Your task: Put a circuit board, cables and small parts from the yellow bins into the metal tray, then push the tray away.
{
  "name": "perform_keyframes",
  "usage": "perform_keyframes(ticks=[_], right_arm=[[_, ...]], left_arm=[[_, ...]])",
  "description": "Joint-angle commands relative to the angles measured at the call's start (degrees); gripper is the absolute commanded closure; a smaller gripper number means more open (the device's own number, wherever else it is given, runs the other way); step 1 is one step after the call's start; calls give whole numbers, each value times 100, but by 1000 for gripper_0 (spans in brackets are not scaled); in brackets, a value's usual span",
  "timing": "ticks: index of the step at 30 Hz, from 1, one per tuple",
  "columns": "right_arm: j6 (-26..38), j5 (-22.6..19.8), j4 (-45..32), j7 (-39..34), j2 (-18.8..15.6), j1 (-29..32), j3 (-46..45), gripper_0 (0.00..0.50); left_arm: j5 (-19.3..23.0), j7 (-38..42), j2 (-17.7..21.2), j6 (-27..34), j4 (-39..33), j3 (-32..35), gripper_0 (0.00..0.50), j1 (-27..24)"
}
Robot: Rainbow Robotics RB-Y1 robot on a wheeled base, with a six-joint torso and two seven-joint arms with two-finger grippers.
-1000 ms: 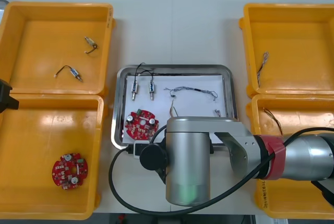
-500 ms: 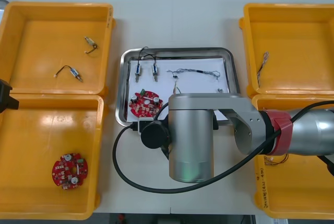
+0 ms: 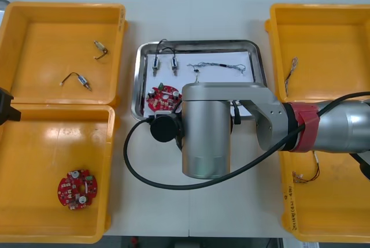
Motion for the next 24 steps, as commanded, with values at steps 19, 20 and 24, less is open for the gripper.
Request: perform_keyframes(ticks=[19,20,24], right_arm=[[-252,155,852,81,223,-861,68,500],[-296,181,879,90,250,-870,68,500],[-621,216,922,90,259,-870,68,500]], left_arm=[[15,-498,269,35,-152,177,0,93],[15,-498,269,35,-152,177,0,93],[15,-498,269,35,-152,177,0,93]])
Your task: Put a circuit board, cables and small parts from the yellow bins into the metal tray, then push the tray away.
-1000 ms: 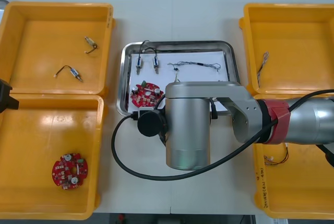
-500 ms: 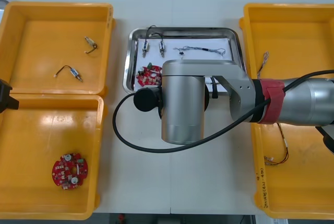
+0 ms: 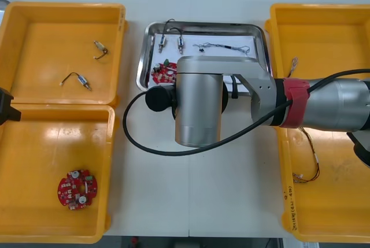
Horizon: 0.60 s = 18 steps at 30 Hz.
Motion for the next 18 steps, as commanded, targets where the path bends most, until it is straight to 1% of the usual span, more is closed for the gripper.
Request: perform_keyframes(ticks=[1,5,10,18], right_arm=[[-370,98,38,88,141,-311,63,500],[-414,168,118,150,141,-355,116,500],[-440,528,232,203,141,-496,511,500],[-590,572,566,264,141,-645,529,500]], left_arm=[[15,-498,269,35,-150,177,0,93],[15,-498,269,35,-150,177,0,93],[15,-498,269,35,-150,177,0,93],[15,-498,269,35,-150,177,0,93]])
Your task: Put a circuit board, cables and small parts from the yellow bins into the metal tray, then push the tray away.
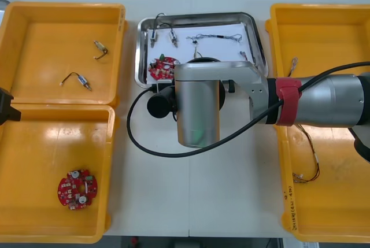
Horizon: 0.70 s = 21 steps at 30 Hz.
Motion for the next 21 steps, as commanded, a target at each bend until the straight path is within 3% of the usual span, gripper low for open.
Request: perform_keyframes(ticks=[1,21], right_arm=[[-121,82,153,263,102,-404,17,500],[-666,117,900,448,110,-702,-62,500]], left_arm=[[15,-498,269,35,-150,177,0,93],[15,-498,269,35,-150,177,0,93]])
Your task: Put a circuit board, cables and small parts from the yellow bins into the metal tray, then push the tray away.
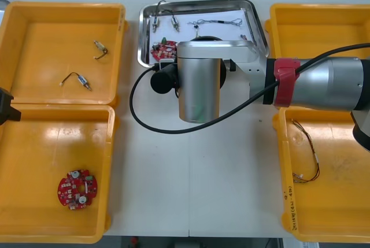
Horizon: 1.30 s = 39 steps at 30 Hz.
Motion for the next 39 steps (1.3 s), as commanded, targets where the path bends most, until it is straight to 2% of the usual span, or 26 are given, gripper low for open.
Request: perform_keyframes(ticks=[1,15,19,27,28,29,30,32,39], right_arm=[[-133,77,140,286,109,-308,-76,500],[-502,42,913,260,408,-176,-67,500],[-792,-283,1115,242,417,-167,-85,500],[-933,-274,1230,242,417,-106,-85,489],[-941,-274,1230,242,417,-88,-85,394],[-941,-274,1230,242,417,-88,-85,210],[-941,-274,1238,234,408,-88,-85,85],[-941,-274,1238,269,408,-88,-85,0],[-810,-283,1168,365,408,-88,-428,0]], left_arm=[[15,-498,269,35,-149,177,0,93],[15,-498,269,35,-149,177,0,93],[15,-498,269,35,-149,177,0,93],[15,-498,269,35,-149,177,0,93],[15,-498,269,35,-149,177,0,93],[15,-498,269,35,-149,177,0,93],[15,-498,269,35,-149,177,0,93],[15,-498,269,35,-149,177,0,93],[15,-498,269,35,-149,177,0,93]])
